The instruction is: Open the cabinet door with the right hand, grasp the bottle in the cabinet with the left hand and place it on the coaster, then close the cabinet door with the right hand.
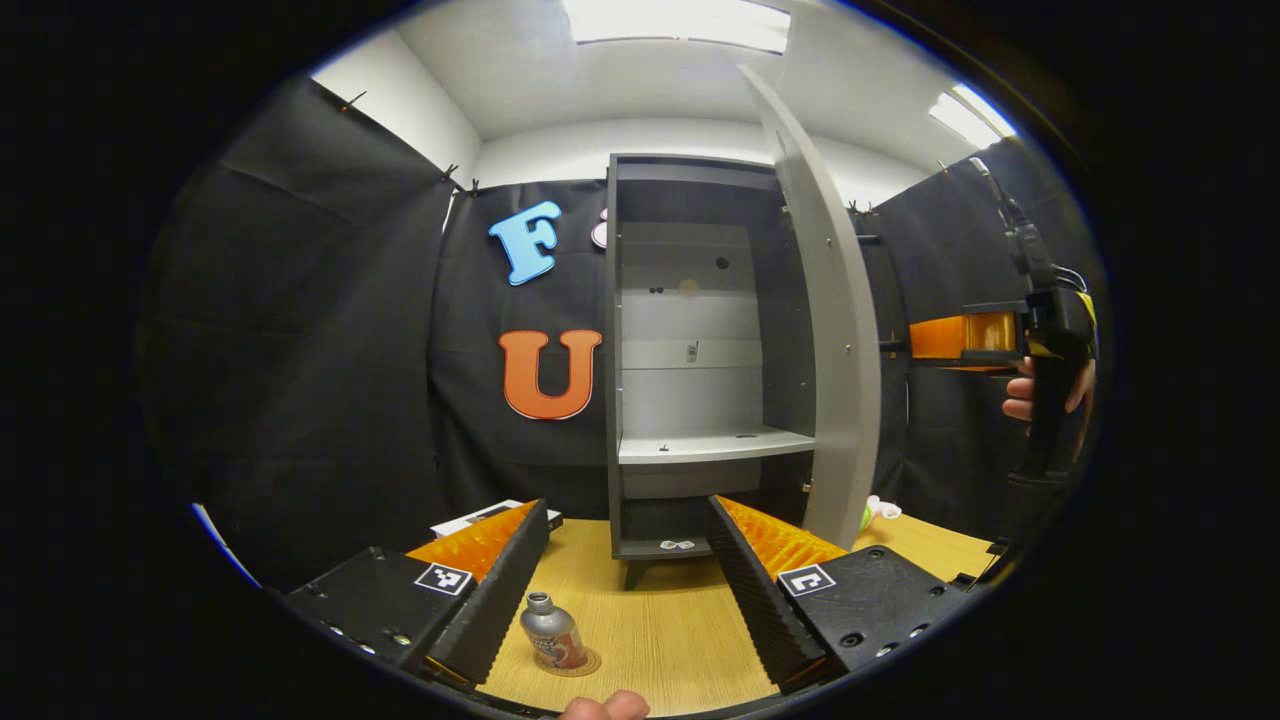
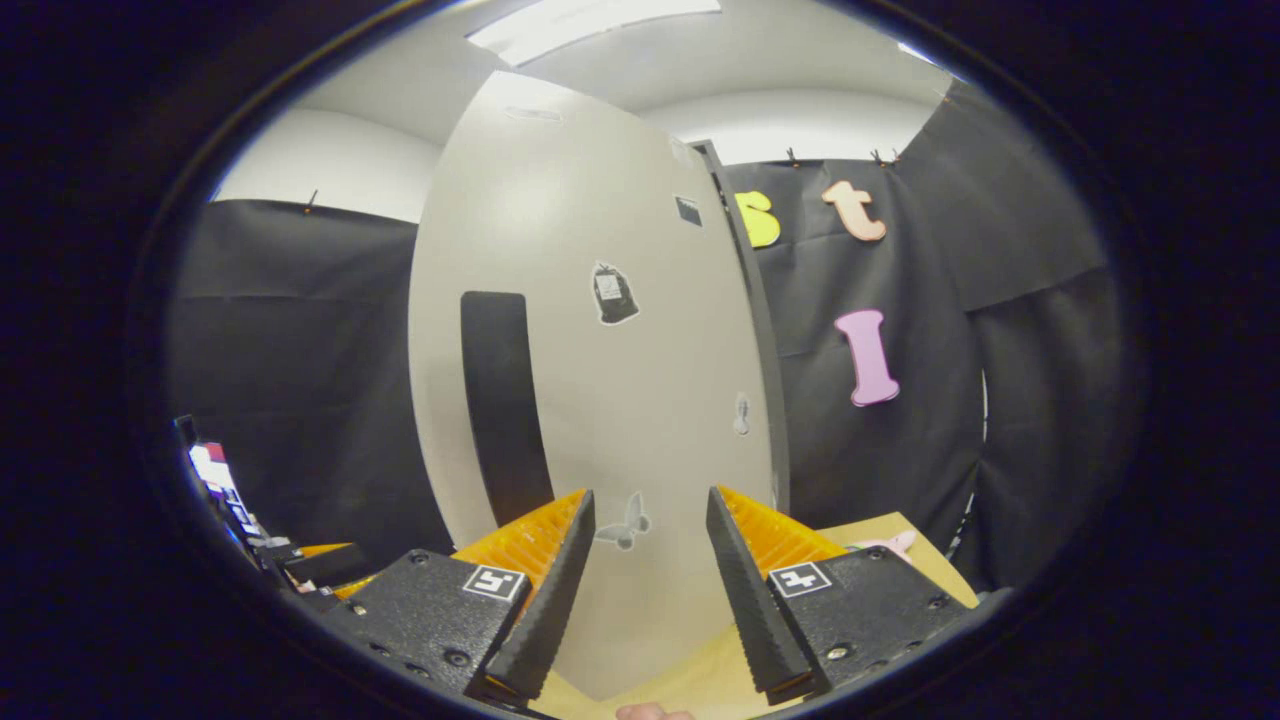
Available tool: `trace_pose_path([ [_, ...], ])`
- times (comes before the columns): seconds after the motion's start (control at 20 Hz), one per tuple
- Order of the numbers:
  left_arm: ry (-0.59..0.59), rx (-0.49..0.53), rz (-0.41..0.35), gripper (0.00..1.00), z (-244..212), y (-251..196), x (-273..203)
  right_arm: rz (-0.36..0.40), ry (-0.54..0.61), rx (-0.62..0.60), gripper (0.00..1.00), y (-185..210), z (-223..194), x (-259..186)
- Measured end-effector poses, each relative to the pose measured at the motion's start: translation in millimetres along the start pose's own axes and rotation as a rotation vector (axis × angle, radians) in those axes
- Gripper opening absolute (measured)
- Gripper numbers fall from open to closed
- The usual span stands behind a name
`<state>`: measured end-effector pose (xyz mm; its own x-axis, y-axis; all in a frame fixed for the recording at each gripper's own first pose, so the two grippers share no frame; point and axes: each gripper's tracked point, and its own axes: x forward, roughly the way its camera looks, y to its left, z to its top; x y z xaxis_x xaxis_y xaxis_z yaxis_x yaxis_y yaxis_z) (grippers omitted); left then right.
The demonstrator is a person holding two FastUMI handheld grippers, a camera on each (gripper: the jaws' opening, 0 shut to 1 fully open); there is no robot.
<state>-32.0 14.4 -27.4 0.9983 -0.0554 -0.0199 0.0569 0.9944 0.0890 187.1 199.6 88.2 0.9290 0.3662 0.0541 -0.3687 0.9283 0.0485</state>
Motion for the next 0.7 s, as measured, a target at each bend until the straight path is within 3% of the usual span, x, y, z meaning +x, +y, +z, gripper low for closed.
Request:
trace_pose_path([
  [0.35, 0.019, -0.016, 0.035, 0.95, -7, 29, 4, 0.109, 0.018, 0.063, 0.76, 47, -6, 59],
  [0.7, 0.039, -0.027, 0.113, 0.95, -17, 63, 8, 0.107, -0.012, 0.027, 0.76, 55, 2, 91],
])
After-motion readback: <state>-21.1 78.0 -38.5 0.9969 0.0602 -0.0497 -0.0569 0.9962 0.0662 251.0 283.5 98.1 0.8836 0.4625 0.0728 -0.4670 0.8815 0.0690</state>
